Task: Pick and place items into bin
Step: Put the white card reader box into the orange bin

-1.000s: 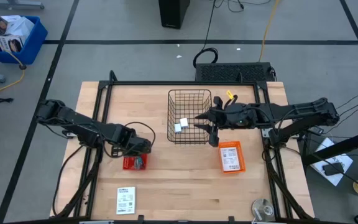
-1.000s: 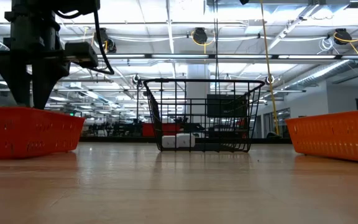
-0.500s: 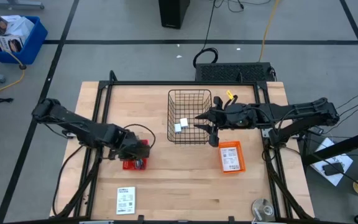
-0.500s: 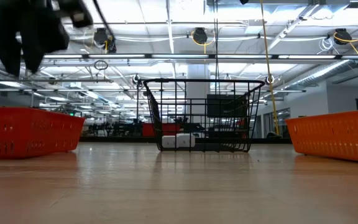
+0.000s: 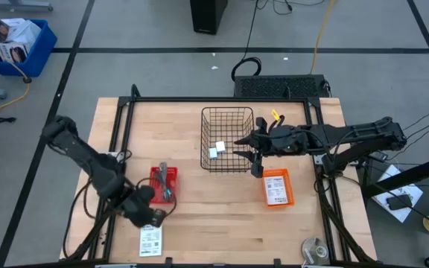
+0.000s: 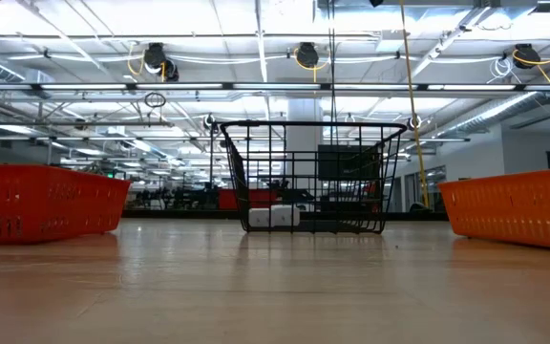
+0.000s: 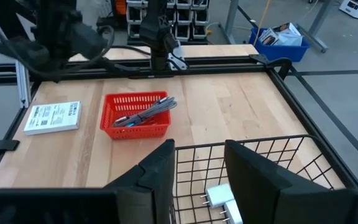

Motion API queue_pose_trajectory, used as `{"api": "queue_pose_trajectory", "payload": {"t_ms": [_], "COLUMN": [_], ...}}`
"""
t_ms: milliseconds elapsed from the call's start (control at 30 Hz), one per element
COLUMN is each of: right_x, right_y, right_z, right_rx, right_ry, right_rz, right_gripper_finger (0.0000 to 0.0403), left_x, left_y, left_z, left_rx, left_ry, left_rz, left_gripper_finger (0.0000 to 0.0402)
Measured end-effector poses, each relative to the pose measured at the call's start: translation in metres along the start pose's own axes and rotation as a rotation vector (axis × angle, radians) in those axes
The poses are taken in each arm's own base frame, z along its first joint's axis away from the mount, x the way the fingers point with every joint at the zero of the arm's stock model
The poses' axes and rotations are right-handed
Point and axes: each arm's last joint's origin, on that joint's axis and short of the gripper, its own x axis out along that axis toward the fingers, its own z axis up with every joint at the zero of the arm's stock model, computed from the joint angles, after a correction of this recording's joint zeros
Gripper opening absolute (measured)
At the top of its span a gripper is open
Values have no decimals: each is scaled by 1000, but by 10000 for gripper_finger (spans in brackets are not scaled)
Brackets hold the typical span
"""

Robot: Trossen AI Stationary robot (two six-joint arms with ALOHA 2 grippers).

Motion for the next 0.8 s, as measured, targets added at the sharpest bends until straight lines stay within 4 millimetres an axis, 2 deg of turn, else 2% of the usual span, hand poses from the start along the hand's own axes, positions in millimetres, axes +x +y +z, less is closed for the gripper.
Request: {"api": "queue_pose_trajectory", "payload": {"t_ms": [167, 333, 500, 633, 800], "right_x": [0, 0, -1, -6, -13], "right_y": [0, 0, -1, -3, -4], "right_z": [0, -3, -6, -10, -18], "right_rx": [-1, -8, -19, -30, -5], "right_ry": [0, 25, 65, 108, 192], "right_rz": [0, -5, -15, -22, -27], "right_gripper_finger": [132, 132, 132, 132, 132], "left_x": [28, 57, 102, 130, 142], "left_y": [4, -1, -13, -11, -19], "left_z": [-19, -20, -20, -10, -4], "left_rx": [83, 101, 250, 138, 105], "left_ry": [28, 12, 137, 145, 139], "left_rz": [97, 151, 82, 160, 131], "left_gripper_finger": [14, 5, 4, 6, 4]}}
